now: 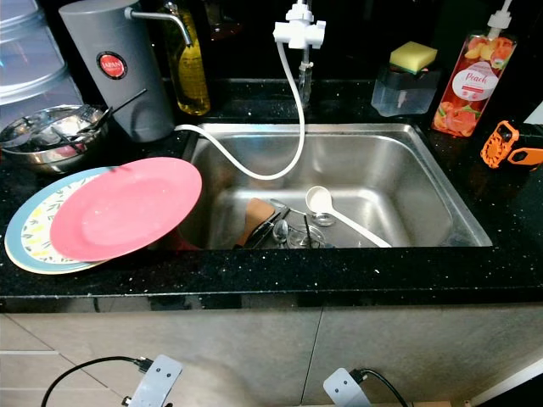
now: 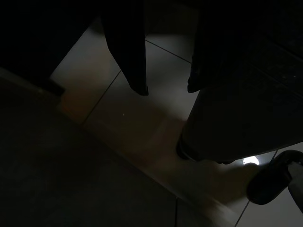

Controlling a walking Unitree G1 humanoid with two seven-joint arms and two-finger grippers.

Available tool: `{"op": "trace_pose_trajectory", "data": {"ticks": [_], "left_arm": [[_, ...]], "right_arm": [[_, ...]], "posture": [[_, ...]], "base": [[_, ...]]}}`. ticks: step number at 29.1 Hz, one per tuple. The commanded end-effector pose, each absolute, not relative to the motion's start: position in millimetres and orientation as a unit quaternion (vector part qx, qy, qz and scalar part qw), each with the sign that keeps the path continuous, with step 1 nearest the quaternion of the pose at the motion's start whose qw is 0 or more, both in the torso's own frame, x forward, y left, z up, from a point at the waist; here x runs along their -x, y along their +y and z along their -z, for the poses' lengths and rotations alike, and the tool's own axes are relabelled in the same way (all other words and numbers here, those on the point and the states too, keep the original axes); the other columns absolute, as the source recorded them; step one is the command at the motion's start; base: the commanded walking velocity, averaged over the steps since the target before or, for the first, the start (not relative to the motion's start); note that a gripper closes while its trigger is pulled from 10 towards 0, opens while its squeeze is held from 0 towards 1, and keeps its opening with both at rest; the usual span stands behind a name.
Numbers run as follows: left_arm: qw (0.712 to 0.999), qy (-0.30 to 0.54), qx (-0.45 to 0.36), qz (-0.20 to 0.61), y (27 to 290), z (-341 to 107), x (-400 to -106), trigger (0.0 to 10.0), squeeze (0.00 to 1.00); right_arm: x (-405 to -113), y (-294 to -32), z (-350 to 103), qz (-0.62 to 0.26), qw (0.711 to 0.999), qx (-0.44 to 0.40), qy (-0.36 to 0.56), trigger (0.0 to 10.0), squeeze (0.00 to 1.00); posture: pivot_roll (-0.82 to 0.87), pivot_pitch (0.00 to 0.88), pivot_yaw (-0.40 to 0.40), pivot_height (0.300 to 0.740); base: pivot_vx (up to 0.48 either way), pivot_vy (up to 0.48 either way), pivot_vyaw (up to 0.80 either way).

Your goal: Kitchen organization

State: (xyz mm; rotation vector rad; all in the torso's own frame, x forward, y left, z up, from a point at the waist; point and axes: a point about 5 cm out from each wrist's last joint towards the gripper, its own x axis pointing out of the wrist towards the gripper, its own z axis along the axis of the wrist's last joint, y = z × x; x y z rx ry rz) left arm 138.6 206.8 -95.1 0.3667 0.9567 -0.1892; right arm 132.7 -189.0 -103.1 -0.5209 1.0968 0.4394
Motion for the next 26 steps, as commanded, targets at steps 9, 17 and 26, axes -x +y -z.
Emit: {"op": "trace_pose_trajectory", "data": {"ticks": [9, 17, 26], "left_arm": [[0.865, 0.456, -0.189, 0.094, 211.7, 93.5, -140.7, 10.0, 0.0], [0.863, 0.457, -0.192, 0.096, 213.8, 93.2, -140.8, 10.0, 0.0], [0.859, 0.467, -0.191, 0.089, 215.3, 94.7, -137.7, 10.0, 0.0]], "right_arm": [[-124.3, -188.7, 106.1, -0.209, 0.79, 0.241, 0.523, 10.0, 0.0], [-126.0, -187.3, 105.7, -0.211, 0.792, 0.241, 0.52, 10.0, 0.0], [-127.6, -187.9, 105.2, -0.21, 0.791, 0.244, 0.52, 10.0, 0.0]], "posture": [[0.14, 0.0, -0.006, 0.74], [0.14, 0.0, -0.008, 0.74], [0.14, 0.0, -0.012, 0.74]], "base": [[0.0, 0.0, 0.0], [0.0, 0.0, 0.0], [0.0, 0.0, 0.0]]}}
